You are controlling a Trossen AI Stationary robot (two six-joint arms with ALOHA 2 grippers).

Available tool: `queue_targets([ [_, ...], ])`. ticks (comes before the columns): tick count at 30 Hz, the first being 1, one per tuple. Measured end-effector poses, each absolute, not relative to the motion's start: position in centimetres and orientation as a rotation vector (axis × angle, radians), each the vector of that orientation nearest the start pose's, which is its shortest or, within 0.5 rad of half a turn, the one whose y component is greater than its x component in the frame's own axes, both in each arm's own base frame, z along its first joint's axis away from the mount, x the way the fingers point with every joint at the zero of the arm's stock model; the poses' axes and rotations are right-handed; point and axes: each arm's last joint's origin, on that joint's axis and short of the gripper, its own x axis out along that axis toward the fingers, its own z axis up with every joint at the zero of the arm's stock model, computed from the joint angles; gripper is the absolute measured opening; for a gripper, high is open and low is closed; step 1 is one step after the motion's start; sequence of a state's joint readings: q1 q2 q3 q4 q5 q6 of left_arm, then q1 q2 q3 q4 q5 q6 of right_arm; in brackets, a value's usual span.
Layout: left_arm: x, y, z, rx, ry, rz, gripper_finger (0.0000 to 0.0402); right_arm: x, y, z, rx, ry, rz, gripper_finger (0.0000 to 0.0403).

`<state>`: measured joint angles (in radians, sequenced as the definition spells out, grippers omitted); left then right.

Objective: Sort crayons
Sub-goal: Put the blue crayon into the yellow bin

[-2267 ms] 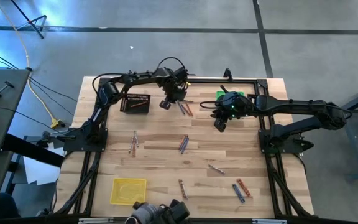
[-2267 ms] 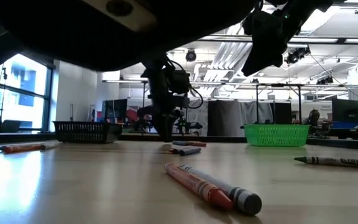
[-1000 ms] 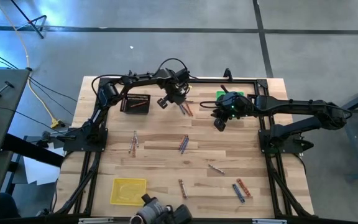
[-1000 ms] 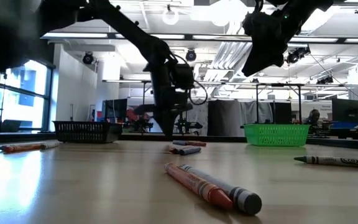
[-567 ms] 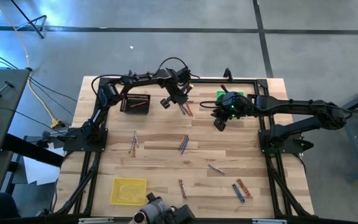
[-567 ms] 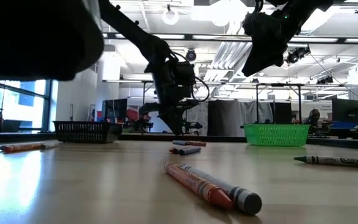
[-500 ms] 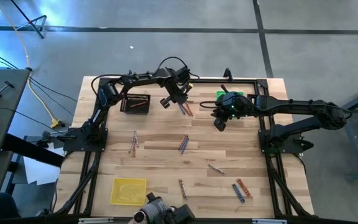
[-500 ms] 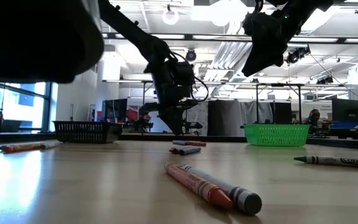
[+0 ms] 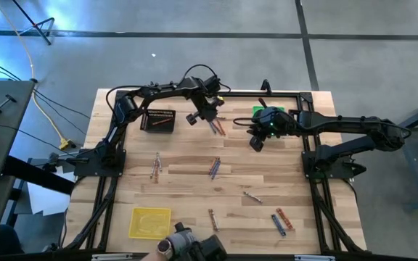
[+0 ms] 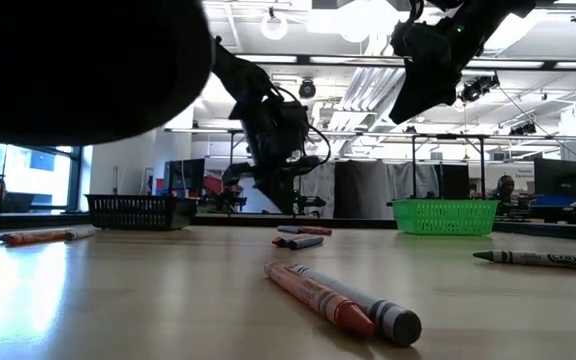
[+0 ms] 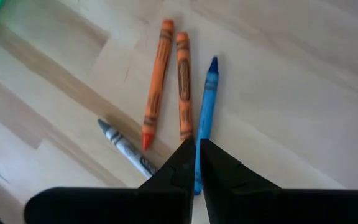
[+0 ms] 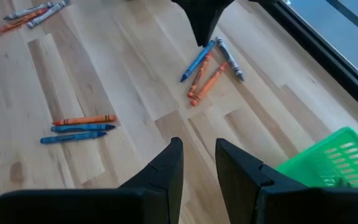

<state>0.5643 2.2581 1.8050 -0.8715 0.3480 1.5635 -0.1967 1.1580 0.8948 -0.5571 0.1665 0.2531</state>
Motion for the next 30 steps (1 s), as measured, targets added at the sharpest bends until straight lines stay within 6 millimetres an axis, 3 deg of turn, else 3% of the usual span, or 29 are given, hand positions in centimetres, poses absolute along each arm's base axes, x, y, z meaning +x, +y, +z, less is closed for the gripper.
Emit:
queue_targets([
  [11, 38.6, 24.4, 16.0, 0.660, 0.893, -0.723, 0.0012, 22.7, -5.0, 26.9, 0.238, 0.779, -0.441, 0.0089],
  [18, 38.8, 24.2, 16.2, 0.539, 0.919, -0.662, 0.0012, 23.1, -5.2, 26.8, 0.223, 0.759, -0.486, 0.0089],
  [21, 38.9, 23.8, 16.6, 0.490, 0.924, -0.633, 0.0012, 24.2, -5.5, 25.9, 0.210, 0.764, -0.506, 0.0089],
  [30, 37.8, 23.7, 19.2, 0.315, 0.942, -0.552, 0.0001, 28.5, -7.0, 20.9, 0.114, 0.856, -0.481, 0.0089],
])
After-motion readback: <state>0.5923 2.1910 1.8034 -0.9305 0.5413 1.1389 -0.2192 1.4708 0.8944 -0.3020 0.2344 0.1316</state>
